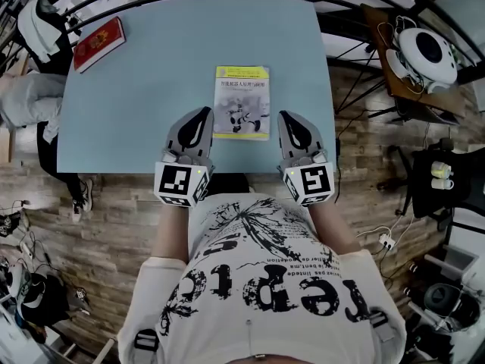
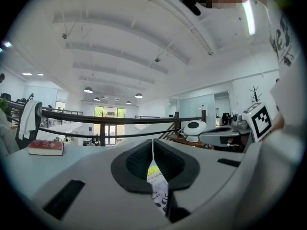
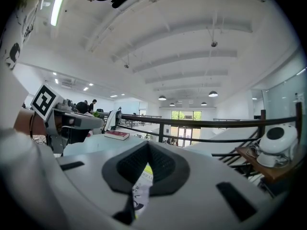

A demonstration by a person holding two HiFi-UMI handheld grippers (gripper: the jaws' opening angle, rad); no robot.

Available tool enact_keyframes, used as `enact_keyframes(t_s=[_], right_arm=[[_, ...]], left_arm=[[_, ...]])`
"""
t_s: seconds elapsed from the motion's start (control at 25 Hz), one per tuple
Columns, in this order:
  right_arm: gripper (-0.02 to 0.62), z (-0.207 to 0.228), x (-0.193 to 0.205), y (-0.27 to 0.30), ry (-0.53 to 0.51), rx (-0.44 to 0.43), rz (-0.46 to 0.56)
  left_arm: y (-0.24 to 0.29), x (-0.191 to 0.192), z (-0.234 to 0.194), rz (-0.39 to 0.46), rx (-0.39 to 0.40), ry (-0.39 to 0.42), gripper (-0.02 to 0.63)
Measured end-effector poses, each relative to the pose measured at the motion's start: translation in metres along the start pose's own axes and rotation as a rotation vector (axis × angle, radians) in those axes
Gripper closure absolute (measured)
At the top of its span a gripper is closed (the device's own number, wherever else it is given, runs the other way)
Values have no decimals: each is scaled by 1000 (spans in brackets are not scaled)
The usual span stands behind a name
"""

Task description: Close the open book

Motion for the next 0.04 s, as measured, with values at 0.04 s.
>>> enact_keyframes(t_s=[0.04], right_arm=[[586, -1, 0, 0, -1, 0, 0]], left_arm=[[0, 0, 0, -1, 0, 2, 581]])
Point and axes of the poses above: the fingertips, and each gripper's own axes: y forward along the fingers, z to its right, x out of its underside, the point moved 9 cm from there along -y, backward along the fingers, and after that the axes turned 1 degree about -x, right-handed, at the moved point
